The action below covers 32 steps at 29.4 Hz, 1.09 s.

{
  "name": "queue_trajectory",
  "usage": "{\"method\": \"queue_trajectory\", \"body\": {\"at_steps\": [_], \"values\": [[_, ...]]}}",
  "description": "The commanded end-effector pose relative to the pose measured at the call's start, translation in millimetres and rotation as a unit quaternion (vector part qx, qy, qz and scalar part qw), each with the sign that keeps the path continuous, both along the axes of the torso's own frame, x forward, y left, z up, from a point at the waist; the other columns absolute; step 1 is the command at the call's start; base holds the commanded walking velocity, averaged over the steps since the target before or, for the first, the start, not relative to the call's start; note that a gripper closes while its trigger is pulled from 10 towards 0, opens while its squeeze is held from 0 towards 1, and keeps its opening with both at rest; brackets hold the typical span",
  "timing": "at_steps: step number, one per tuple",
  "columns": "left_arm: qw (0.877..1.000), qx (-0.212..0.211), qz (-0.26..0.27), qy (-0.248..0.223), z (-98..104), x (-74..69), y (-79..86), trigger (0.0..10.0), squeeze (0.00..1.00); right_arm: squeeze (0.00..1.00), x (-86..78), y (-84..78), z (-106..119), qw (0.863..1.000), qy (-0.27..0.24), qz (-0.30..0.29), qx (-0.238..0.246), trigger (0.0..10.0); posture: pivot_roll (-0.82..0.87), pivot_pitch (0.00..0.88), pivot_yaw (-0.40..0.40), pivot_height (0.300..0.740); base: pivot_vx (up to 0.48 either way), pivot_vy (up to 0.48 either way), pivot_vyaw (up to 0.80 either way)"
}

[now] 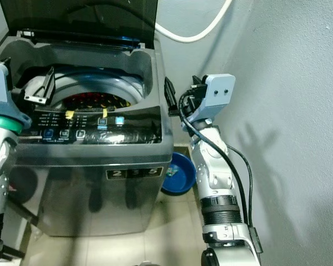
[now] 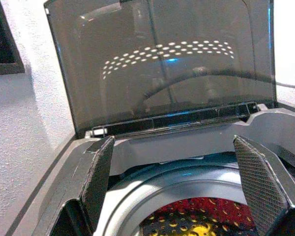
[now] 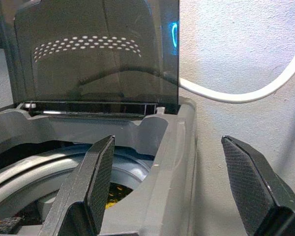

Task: Clothes washing

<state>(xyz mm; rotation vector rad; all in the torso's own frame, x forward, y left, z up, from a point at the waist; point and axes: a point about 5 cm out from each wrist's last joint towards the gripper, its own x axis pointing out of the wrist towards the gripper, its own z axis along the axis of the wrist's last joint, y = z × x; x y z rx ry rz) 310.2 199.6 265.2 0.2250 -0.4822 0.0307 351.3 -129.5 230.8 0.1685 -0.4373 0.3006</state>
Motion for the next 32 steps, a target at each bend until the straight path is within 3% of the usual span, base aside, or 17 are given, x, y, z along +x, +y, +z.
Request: {"method": "queue_trajectory", "body": {"at_steps": [1, 4, 13, 32], "values": [[1.0, 0.002, -0.002, 0.008, -2.9, -0.2, -3.4, 10.0, 0.0, 0.0, 1.3, 1.3, -3.3, 1.0, 0.009, 0.001, -0.001, 10.0, 0.09, 0.021, -0.056, 0.74, 0.0, 0.0, 0.0], [1.0, -0.003, -0.001, 0.009, -6.2, 0.2, -3.7, 10.0, 0.0, 0.0, 2.4, 8.3, -1.2, 1.0, 0.008, 0.015, -0.004, 10.0, 0.07, 0.02, -0.067, 0.74, 0.0, 0.0, 0.0], [1.0, -0.005, -0.006, 0.012, -9.7, 3.4, -7.9, 10.0, 0.0, 0.0, 2.1, 2.6, -1.0, 1.0, 0.005, 0.009, -0.012, 10.0, 0.06, 0.004, -0.054, 0.74, 0.0, 0.0, 0.0], [1.0, -0.002, -0.007, 0.011, -9.9, 6.5, -9.0, 10.0, 0.0, 0.0, 2.0, 3.6, -2.4, 1.0, 0.005, 0.008, -0.012, 10.0, 0.06, 0.0, -0.054, 0.74, -0.32, 0.0, 0.0]]}}
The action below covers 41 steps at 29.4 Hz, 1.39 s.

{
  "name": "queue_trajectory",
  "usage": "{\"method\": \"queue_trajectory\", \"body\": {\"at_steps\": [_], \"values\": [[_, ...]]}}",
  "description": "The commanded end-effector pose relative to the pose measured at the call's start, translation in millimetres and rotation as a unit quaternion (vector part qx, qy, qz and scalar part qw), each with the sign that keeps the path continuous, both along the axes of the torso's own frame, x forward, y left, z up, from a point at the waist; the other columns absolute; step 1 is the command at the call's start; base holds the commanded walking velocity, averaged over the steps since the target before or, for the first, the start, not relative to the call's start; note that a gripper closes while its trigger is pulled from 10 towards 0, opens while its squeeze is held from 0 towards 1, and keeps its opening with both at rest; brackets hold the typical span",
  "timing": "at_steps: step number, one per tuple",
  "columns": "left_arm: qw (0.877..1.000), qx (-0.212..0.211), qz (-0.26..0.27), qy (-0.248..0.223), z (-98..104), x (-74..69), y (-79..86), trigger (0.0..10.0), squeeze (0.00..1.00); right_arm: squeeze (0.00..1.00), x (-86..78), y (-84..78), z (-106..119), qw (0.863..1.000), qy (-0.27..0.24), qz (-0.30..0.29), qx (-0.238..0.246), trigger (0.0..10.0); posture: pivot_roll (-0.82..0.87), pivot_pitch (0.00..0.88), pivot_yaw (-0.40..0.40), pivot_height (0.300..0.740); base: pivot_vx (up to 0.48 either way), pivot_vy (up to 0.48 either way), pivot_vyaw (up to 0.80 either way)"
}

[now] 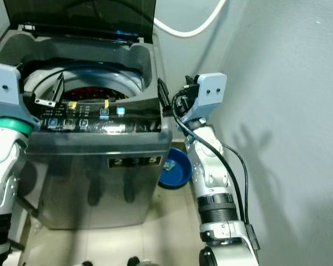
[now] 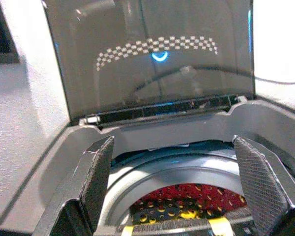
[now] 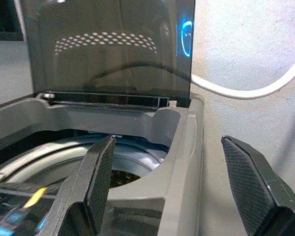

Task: Clothes washing

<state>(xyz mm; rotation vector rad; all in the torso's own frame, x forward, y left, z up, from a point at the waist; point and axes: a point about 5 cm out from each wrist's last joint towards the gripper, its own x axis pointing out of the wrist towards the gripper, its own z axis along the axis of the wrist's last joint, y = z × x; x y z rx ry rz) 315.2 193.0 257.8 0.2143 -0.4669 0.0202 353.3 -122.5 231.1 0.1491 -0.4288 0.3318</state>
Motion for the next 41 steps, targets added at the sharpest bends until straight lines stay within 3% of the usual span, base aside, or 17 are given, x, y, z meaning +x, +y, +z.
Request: {"method": "queue_trajectory", "body": {"at_steps": [1, 6, 18, 22, 41], "values": [[1.0, 0.002, -0.001, 0.003, -2.6, 1.5, -2.3, 10.0, 0.0, 0.0, 0.0, -3.3, -2.6, 1.0, 0.004, -0.005, 0.001, 10.0, 0.06, 0.0, -0.054, 0.74, -0.33, 0.0, 0.0], [1.0, 0.004, -0.001, 0.003, -2.8, 1.9, -2.3, 10.0, 0.0, 0.0, 0.0, -2.7, -2.9, 1.0, 0.002, -0.009, -0.011, 10.0, 0.06, 0.0, -0.051, 0.74, -0.297, 0.0, 0.18], [1.0, 0.002, -0.008, 0.008, -2.7, 4.9, -6.7, 10.0, 0.0, 0.0, -0.4, -0.8, -4.7, 0.999, -0.002, -0.006, -0.041, 10.0, 0.06, 0.0, -0.046, 0.74, 0.0, 0.0, 0.79], [1.0, 0.009, -0.014, 0.019, -7.2, 5.1, -9.8, 10.0, 0.0, 0.0, -6.0, 8.0, -15.5, 0.997, 0.002, 0.036, -0.073, 10.0, 0.06, 0.0, -0.044, 0.74, 0.0, 0.0, 0.79], [0.998, 0.003, -0.005, 0.059, -20.0, 6.8, -10.8, 10.0, 0.0, 0.0, -7.7, 9.8, -25.4, 0.995, 0.015, 0.048, -0.08, 10.0, 0.06, 0.0, -0.038, 0.74, 0.0, 0.0, 0.79]]}}
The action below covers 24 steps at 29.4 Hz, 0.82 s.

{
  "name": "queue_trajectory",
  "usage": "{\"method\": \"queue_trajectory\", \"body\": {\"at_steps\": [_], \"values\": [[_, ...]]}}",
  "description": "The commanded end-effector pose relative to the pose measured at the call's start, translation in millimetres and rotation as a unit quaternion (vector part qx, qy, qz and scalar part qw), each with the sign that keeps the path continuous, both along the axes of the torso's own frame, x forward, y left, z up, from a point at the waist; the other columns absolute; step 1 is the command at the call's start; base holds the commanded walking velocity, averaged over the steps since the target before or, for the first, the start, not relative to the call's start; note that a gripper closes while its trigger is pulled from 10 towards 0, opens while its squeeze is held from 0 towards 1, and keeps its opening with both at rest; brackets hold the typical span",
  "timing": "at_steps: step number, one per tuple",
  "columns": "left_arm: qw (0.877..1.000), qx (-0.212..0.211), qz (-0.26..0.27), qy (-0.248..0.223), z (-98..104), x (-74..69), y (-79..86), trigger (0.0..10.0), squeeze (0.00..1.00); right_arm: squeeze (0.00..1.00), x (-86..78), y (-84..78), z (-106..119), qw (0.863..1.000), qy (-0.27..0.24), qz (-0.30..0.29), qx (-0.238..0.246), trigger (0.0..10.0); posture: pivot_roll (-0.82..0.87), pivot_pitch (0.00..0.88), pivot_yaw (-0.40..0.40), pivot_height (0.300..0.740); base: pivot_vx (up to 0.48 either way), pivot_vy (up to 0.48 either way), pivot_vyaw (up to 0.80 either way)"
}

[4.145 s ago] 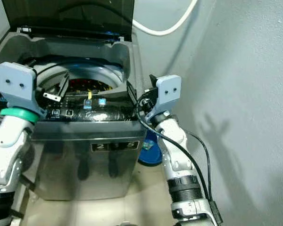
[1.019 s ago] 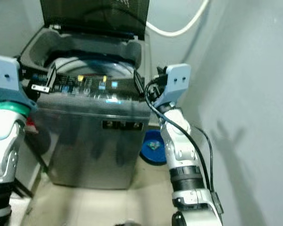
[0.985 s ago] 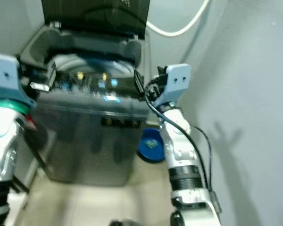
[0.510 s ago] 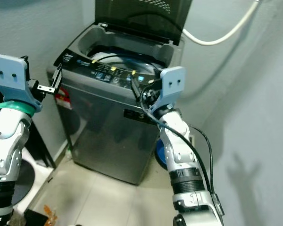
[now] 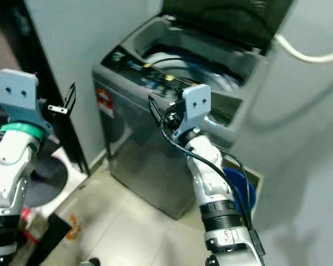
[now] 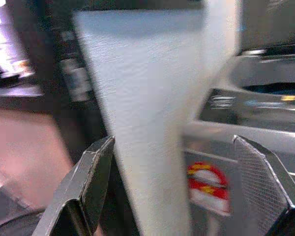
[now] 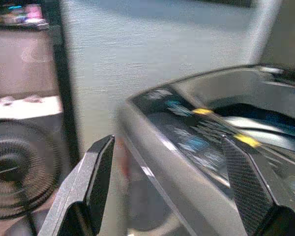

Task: Clothes washing

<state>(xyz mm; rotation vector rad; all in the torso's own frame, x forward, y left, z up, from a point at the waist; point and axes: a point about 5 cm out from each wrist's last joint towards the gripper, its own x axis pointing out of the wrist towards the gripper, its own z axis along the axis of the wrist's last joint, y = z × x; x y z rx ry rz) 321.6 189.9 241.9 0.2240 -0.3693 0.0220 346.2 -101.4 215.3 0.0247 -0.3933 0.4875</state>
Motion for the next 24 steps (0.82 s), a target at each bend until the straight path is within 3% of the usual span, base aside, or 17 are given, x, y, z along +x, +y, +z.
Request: {"method": "queue_trajectory", "body": {"at_steps": [1, 4, 6, 8, 24], "values": [[1.0, -0.001, -0.012, 0.011, -4.0, 0.4, -7.7, 10.0, 0.0, 0.0, -0.5, -11.4, -9.7, 1.0, 0.014, -0.016, -0.004, 10.0, 0.06, 0.0, -0.038, 0.74, 0.0, 0.0, 0.79], [0.999, 0.002, -0.009, 0.043, -15.6, -1.8, -7.8, 10.0, 0.0, 0.0, 0.2, -14.8, -19.8, 0.999, 0.031, -0.028, -0.005, 10.0, 0.06, 0.0, -0.033, 0.74, 0.0, 0.0, 0.79], [0.995, 0.025, 0.007, 0.094, -37.4, -6.2, -2.3, 10.0, 0.0, 0.0, 1.8, -24.5, -38.8, 0.996, 0.064, -0.061, 0.001, 10.0, 0.07, 0.0, -0.031, 0.74, 0.0, 0.0, 0.78], [0.994, 0.033, 0.013, 0.106, -42.9, -7.3, 0.9, 10.0, 0.0, 0.0, 2.7, -28.2, -43.5, 0.994, 0.075, -0.075, 0.007, 10.0, 0.07, 0.0, -0.027, 0.74, 0.0, 0.0, 0.78], [0.993, 0.033, 0.021, 0.109, -43.3, -7.9, 6.8, 10.0, 0.0, 0.0, 3.7, -27.2, -44.6, 0.993, 0.081, -0.079, 0.02, 10.0, 0.07, 0.0, -0.02, 0.74, 0.0, 0.0, 0.78]]}}
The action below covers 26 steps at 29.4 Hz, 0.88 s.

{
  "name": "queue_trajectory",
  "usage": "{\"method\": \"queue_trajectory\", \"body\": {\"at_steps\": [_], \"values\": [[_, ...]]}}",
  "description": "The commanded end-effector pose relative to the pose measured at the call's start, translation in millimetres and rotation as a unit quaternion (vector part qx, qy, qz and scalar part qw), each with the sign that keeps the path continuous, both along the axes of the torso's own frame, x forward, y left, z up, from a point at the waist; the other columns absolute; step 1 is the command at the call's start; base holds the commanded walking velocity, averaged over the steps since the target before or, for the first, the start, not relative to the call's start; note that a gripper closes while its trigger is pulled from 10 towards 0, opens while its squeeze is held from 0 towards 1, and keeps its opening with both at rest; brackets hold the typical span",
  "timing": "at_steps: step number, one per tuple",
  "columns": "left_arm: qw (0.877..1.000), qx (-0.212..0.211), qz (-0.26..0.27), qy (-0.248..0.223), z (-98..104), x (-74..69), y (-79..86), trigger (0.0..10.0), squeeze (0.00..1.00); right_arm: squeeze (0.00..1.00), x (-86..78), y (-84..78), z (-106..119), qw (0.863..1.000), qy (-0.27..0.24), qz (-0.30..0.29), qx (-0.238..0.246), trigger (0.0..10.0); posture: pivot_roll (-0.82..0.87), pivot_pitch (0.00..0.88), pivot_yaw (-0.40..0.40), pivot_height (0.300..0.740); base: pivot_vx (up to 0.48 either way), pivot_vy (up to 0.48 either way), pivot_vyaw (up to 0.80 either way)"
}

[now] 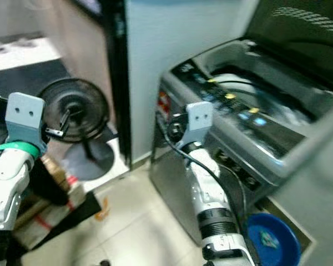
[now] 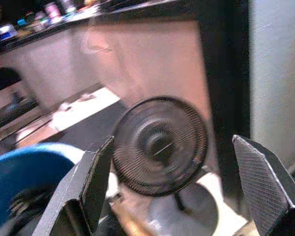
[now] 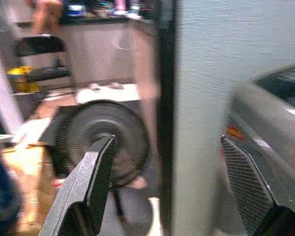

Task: Clothes washing

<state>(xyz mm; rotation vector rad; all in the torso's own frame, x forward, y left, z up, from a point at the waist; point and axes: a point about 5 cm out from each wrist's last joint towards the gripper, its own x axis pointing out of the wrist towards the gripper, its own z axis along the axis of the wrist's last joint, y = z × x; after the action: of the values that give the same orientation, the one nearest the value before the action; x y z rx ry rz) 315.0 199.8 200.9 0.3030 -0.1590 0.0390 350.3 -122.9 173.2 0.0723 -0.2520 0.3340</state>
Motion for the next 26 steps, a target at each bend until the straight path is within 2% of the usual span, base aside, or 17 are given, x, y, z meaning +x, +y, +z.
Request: {"method": "queue_trajectory", "body": {"at_steps": [1, 7, 15, 26], "values": [[1.0, -0.007, -0.009, 0.009, -2.5, -2.1, -4.4, 10.0, 0.0, 0.0, -0.5, -5.2, -3.7, 1.0, 0.004, -0.007, 0.0, 10.0, 0.07, 0.0, -0.021, 0.74, 0.0, 0.0, 0.78], [1.0, -0.014, -0.002, 0.028, -11.9, -2.1, -5.7, 10.0, 0.0, 0.0, -0.4, -7.7, -11.5, 1.0, 0.013, -0.014, -0.008, 10.0, 0.07, 0.0, -0.022, 0.74, 0.0, 0.0, 0.78], [0.998, -0.039, 0.002, 0.041, -19.5, 1.3, -7.2, 10.0, 0.0, 0.0, 1.6, -22.1, -23.2, 0.998, 0.04, -0.056, 0.002, 10.0, 0.06, 0.0, -0.017, 0.74, 0.0, 0.0, 0.77], [0.998, -0.053, 0.009, 0.035, -16.2, 2.7, -5.5, 10.0, 0.0, 0.0, 4.2, -18.2, -21.0, 0.998, 0.034, -0.051, 0.003, 10.0, 0.07, 0.0, -0.021, 0.74, 0.0, 0.0, 0.76]]}}
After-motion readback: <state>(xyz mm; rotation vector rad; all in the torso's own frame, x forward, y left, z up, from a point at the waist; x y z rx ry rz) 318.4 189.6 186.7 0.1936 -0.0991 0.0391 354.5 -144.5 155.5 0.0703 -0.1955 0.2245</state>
